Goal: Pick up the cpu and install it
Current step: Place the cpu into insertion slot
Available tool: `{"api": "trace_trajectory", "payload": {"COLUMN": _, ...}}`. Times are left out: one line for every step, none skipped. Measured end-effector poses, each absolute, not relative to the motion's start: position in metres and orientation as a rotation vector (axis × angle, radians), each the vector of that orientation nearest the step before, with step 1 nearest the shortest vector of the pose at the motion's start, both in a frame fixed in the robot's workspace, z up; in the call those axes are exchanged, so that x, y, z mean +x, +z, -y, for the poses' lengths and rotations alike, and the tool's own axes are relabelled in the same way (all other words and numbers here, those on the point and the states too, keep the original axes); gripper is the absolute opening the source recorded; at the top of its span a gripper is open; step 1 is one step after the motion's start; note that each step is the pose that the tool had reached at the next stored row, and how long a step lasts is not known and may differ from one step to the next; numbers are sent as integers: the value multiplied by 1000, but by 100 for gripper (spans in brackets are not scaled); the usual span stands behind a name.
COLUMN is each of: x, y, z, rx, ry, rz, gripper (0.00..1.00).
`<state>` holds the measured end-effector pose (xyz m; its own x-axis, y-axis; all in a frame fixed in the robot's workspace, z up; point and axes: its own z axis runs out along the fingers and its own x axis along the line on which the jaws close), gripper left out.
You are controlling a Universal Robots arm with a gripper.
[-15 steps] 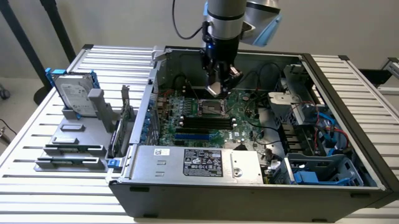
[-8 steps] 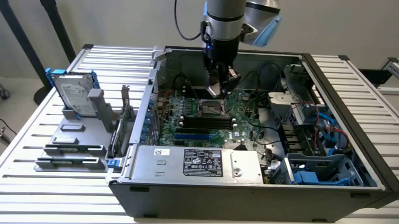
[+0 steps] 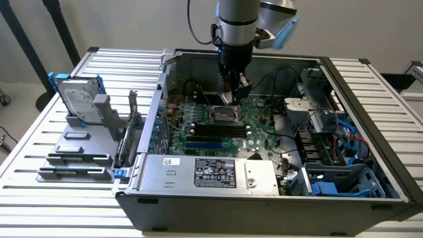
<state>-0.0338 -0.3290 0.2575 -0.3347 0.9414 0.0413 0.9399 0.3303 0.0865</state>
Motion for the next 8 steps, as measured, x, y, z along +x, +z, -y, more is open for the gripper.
{"api": "trace_trajectory", "payload": {"x": -34, "y": 257, "z": 329, "rx": 1816, "ry": 148, "rz": -2538, "gripper": 55}}
{"api": "trace_trajectory", "payload": {"x": -34, "y": 256, "z": 329, "rx": 1828, "ry": 148, "rz": -2529, "gripper": 55}}
{"api": "trace_trajectory", "payload": {"x": -35, "y": 255, "z": 329, "rx": 1839, "ry": 147, "rz": -2521, "gripper": 55}}
{"api": "trace_trajectory", "payload": {"x": -35, "y": 254, "z": 329, "rx": 1848, "ry": 147, "rz": -2514, "gripper": 55}}
{"api": "trace_trajectory", "payload": {"x": -35, "y": 253, "z": 329, "rx": 1857, "ry": 147, "rz": -2507, "gripper": 55}}
{"api": "trace_trajectory", "payload": {"x": -36, "y": 252, "z": 329, "rx": 1866, "ry": 147, "rz": -2500, "gripper": 55}}
{"api": "trace_trajectory", "payload": {"x": -36, "y": 251, "z": 329, "rx": 1875, "ry": 147, "rz": -2492, "gripper": 55}}
{"api": "trace_trajectory", "payload": {"x": -37, "y": 250, "z": 329, "rx": 1886, "ry": 147, "rz": -2484, "gripper": 55}}
